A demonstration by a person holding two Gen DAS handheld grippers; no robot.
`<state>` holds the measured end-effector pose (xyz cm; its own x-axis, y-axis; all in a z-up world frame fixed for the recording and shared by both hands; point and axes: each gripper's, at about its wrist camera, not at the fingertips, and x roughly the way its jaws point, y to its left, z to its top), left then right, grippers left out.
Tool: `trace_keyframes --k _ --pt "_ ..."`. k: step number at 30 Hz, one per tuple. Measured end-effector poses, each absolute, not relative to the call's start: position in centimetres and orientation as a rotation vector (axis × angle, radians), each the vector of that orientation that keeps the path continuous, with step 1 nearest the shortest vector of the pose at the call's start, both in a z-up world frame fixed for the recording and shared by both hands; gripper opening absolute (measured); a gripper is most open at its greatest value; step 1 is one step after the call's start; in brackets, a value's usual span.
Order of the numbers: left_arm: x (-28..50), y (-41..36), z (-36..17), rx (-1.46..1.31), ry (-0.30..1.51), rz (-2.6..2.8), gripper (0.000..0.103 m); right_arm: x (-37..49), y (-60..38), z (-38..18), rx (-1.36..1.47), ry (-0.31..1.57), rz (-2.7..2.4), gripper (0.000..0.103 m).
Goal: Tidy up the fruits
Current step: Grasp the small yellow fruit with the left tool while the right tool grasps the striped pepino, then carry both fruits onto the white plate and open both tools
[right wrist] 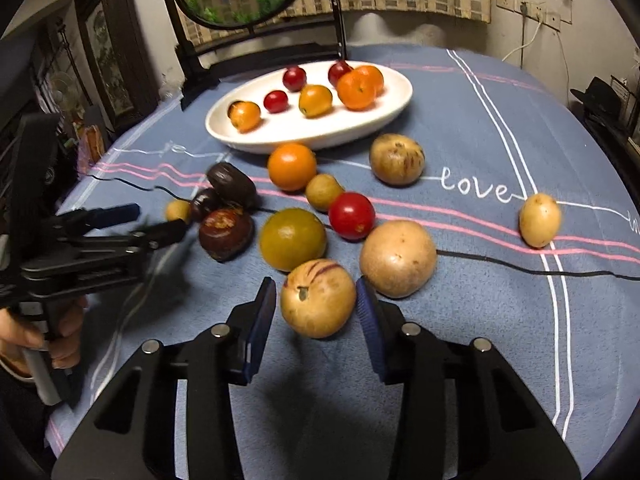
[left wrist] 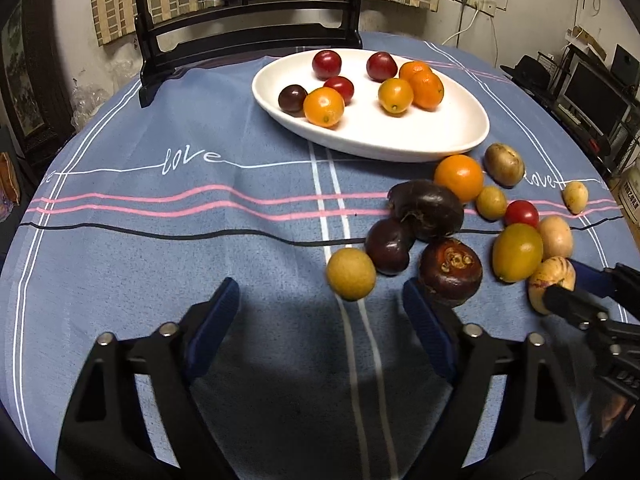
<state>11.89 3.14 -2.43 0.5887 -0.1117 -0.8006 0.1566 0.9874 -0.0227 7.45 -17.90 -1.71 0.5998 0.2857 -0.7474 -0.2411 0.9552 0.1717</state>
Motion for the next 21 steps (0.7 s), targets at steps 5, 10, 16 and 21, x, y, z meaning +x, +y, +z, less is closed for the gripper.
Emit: trace_keyframes --k 5,10,16,21 --pt "12.3 3.1 -2.9 0.078 0.924 -0.135 0.067 7.3 -17.8 -1.7 0.041 0.888 0.299 0.043" --pt "12.4 2.5 -3.1 0.113 0.895 -0.141 0.058 7.4 -17.7 -2.2 0.013 0.907 0.277 0.043" --pt "12.9 2.2 -3.2 0.096 0.886 -0.173 0.04 7.6 -17.5 -2.6 -0.009 0.921 0.255 0.043" --pt "13.0 2.5 -2.9 0.059 0.879 -0.184 0.028 7.8 -17.4 -3.0 -0.015 0.932 0.247 0.047"
